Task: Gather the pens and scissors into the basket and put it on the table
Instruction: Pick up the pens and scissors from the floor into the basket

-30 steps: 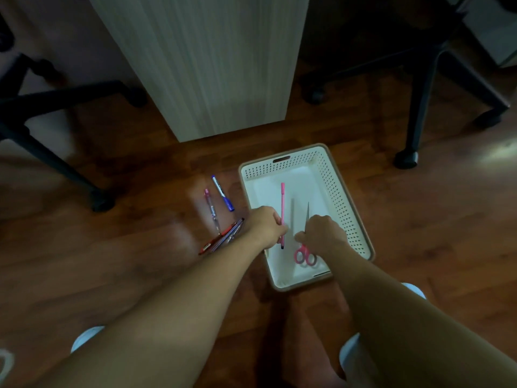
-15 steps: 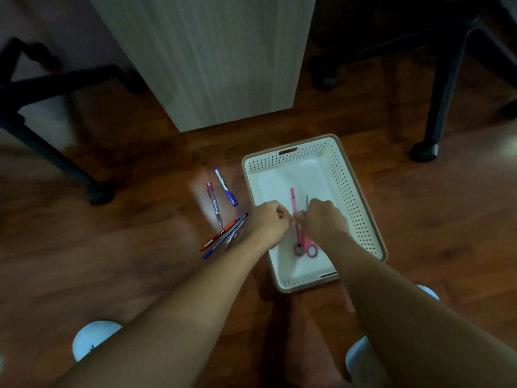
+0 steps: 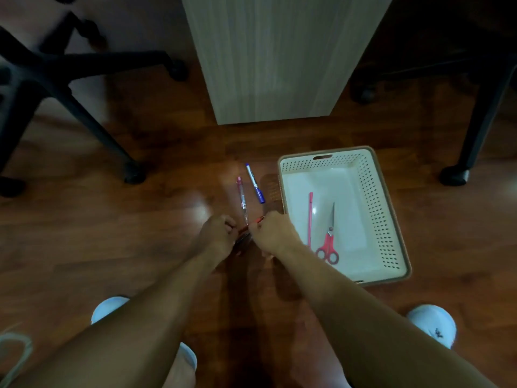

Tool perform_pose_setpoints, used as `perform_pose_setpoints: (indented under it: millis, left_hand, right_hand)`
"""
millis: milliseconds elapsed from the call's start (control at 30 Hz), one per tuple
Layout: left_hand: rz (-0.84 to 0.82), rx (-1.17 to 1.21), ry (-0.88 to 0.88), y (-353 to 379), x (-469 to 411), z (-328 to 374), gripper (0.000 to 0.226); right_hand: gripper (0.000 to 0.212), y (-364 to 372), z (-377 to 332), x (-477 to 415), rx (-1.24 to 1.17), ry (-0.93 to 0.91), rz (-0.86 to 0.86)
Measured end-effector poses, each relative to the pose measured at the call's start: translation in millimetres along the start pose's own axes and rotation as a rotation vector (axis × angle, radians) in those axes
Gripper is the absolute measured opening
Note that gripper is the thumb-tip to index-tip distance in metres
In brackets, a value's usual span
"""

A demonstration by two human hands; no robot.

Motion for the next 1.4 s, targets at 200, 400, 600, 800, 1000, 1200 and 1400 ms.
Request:
perform_pose_setpoints:
  millis: [200,400,600,800,1000,1200,1400]
  left_hand:
    - [-0.027,-0.114,0.092,-1.4,9.9,11.0,0.017]
    - [-0.071,-0.229,0.15,-3.9,2.4,13.5,0.015]
    - [-0.176,-0.245,0.131,-13.4,5.6,11.7,0.019]
    - [-0.083,-0.015,-0.037,-23.8,19.5,-3.4,0.013]
    - [0.084,0.158,-0.045,-49.9,28.3,26.5,0.009]
    - [0.104,0.268,0.128,-56.8,48.4,92.4,0.012]
    - [-0.155,0.195,0.22,-24.3,65.4,150.3,0.014]
  right_hand:
    - [0.046,28.0,24.6,-3.7,-0.094,0.1,-0.038]
    - [0.031,46.1,30.6,-16.3,-0.17,0.189,0.032]
    - [0.035,49.6,33.5,-22.0,-0.31,0.284,0.03]
    - [0.036,41.3,22.8,-12.4,-0.33,0.197,-0.025]
    - [0.039,-11.2,-1.0,4.7,-0.415,-0.041,0.052]
    - [0.034,-94.3,50.1,11.7,-0.755,-0.022,0.227]
    - [0.042,-124.4,141.3,7.4,-0.188,0.187,0.345]
Point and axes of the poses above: each hand's wrist, its own x-axis away from the middle knuckle, its own y-axis out of the palm, z = x × y, the point moved 3 cm from there along -x, towards the middle knuckle, and after that the axes turned 14 degrees about -x, right-handed, at the moved point
